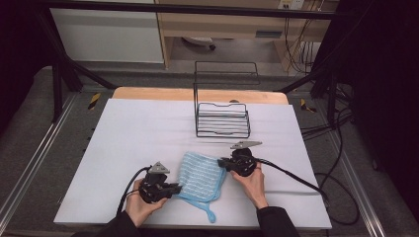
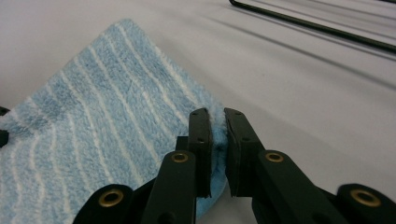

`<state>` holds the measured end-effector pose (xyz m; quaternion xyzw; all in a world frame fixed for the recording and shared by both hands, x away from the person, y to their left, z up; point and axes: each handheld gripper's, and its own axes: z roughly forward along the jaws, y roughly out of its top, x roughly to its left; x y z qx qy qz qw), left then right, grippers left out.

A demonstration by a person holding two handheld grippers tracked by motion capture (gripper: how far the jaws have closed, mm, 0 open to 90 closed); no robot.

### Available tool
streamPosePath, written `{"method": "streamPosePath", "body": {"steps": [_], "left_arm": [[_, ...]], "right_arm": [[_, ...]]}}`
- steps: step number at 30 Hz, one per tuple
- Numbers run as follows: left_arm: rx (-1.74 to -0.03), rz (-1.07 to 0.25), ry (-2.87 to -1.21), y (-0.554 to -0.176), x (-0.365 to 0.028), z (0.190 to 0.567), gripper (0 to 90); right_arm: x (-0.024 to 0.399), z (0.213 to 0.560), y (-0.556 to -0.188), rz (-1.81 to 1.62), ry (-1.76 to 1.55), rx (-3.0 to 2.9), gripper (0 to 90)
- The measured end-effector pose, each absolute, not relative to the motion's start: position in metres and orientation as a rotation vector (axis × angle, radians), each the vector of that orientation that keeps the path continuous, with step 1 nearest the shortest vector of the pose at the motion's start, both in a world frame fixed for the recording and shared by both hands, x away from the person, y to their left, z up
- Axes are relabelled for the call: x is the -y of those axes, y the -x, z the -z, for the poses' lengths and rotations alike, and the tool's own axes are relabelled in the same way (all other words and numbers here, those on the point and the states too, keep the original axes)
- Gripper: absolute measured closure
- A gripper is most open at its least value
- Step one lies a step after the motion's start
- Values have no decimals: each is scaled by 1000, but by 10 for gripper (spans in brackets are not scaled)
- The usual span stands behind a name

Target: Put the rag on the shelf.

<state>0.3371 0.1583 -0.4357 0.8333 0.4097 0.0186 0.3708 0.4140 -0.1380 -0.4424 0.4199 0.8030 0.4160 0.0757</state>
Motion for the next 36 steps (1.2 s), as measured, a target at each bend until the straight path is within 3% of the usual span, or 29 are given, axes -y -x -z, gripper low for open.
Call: {"method": "streamPosePath", "body": {"steps": [21,25,33,36], "left_arm": [[-1066,-56,-2115,-327,-153,439,791],[-1014,-82,-2139,-327,-155,436,721],[-942,-155,-2158,-334,-167,427,467],[-932,-161,-2159,-338,-171,425,395]], "right_arm": [[119,444,-435,-1215,-1146,-2465,789],[121,440,-432,-1237,-1136,-2430,698],[133,423,-418,-1355,-1125,-2362,345],[141,421,-411,-1356,-1117,-2356,252]]}}
